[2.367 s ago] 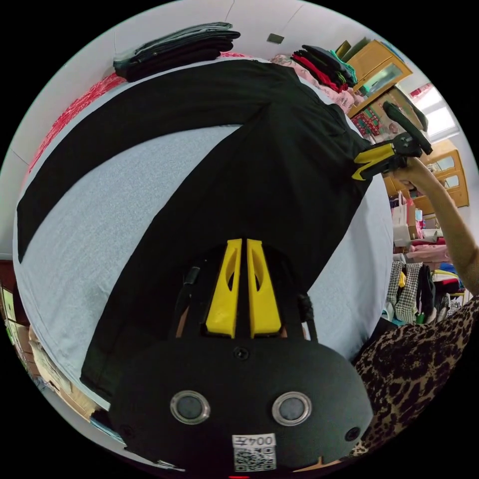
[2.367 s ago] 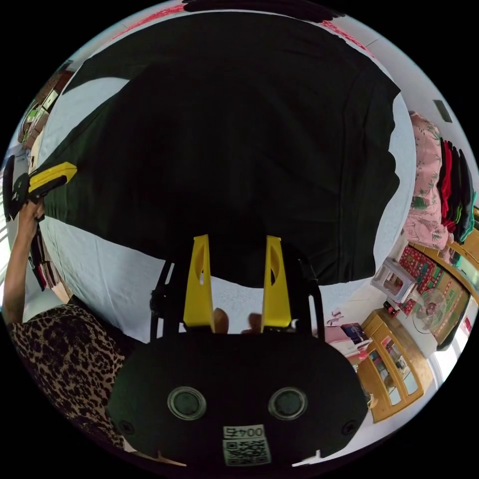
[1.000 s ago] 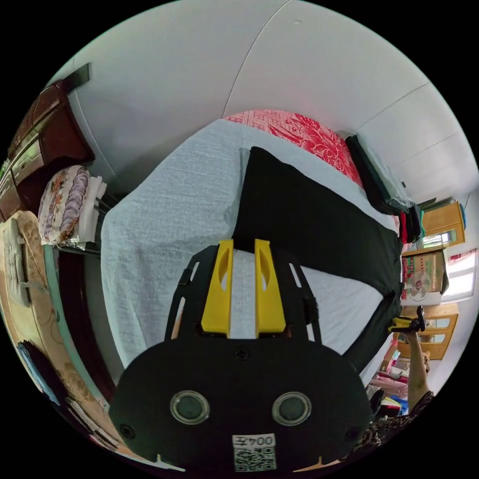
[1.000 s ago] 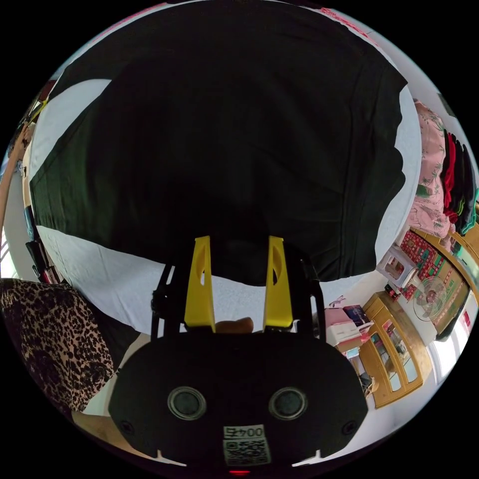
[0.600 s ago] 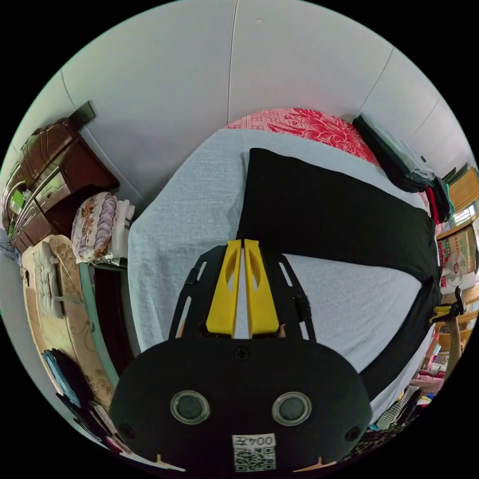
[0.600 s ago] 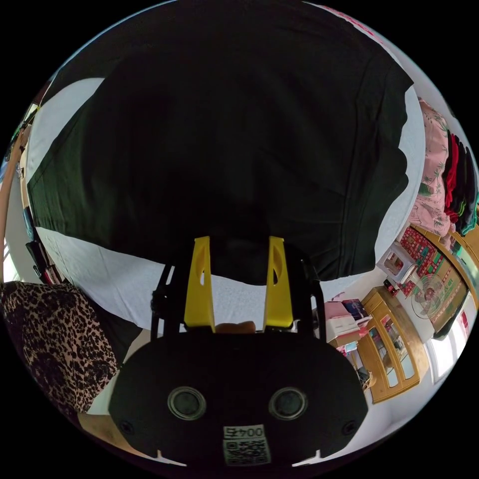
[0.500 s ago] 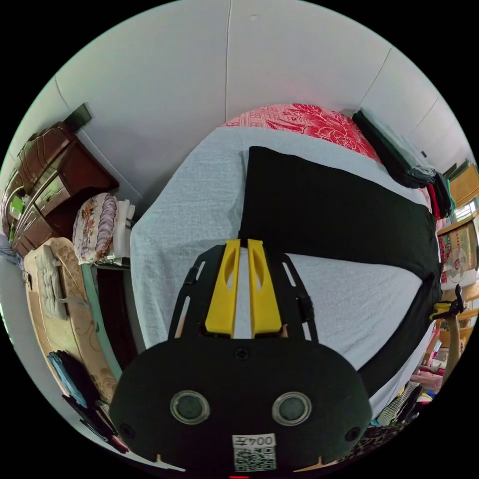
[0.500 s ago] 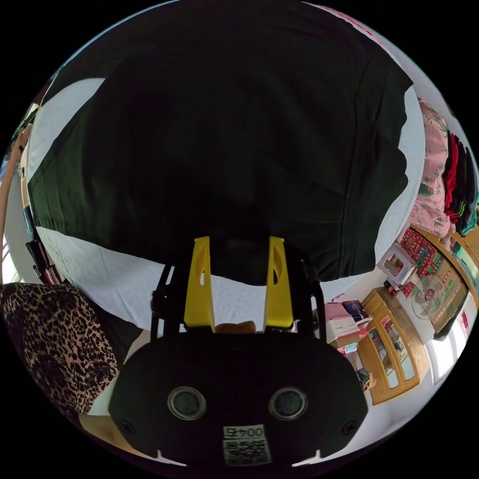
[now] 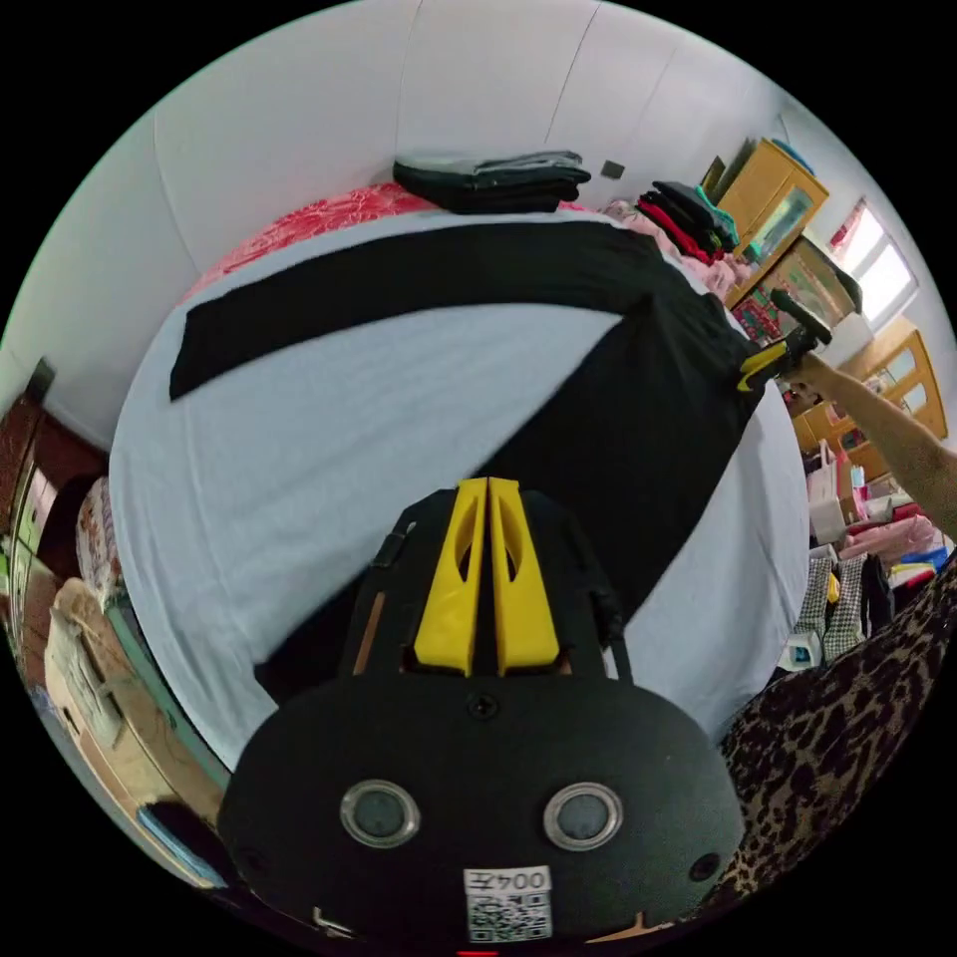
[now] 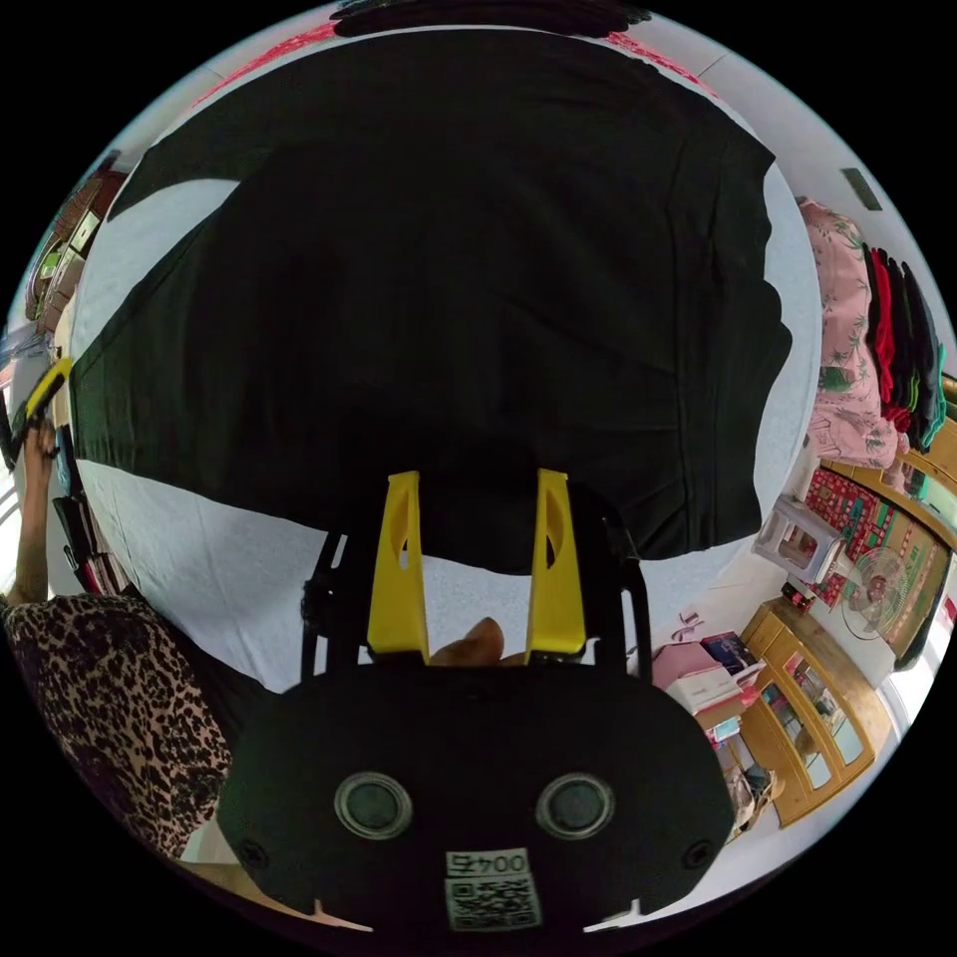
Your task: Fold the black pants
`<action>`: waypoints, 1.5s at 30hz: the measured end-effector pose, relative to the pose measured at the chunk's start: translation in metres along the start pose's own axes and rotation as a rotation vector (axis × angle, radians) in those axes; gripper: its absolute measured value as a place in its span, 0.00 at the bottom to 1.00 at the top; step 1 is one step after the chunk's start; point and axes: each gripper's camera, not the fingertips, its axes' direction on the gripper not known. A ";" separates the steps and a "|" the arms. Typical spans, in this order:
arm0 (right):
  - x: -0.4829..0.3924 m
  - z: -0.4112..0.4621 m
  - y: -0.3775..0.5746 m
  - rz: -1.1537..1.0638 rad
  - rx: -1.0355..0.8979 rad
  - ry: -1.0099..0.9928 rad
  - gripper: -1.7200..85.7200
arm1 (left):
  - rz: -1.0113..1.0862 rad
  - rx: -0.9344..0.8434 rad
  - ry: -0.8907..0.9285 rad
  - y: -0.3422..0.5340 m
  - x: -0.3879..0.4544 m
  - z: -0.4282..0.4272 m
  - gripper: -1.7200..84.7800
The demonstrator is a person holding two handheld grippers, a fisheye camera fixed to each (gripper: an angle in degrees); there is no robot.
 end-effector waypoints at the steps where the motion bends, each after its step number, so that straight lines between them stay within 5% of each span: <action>1: -0.001 0.003 0.001 0.001 0.001 0.000 0.21 | -0.029 -0.011 -0.006 0.016 0.007 0.001 0.03; 6: -0.015 0.029 0.005 -0.001 0.006 0.004 0.21 | -0.072 -0.167 -0.068 0.055 0.014 0.023 0.02; 16: -0.046 0.074 0.028 0.113 0.104 0.002 0.20 | -0.136 -0.163 -0.043 0.069 0.013 0.023 0.02; 28: -0.215 0.102 0.057 0.029 0.268 0.015 0.16 | -0.114 -0.140 -0.072 0.091 0.019 0.021 0.02; 45: -0.302 0.180 0.025 0.011 0.076 0.000 0.17 | -0.306 -0.100 -0.019 0.201 -0.077 -0.025 0.02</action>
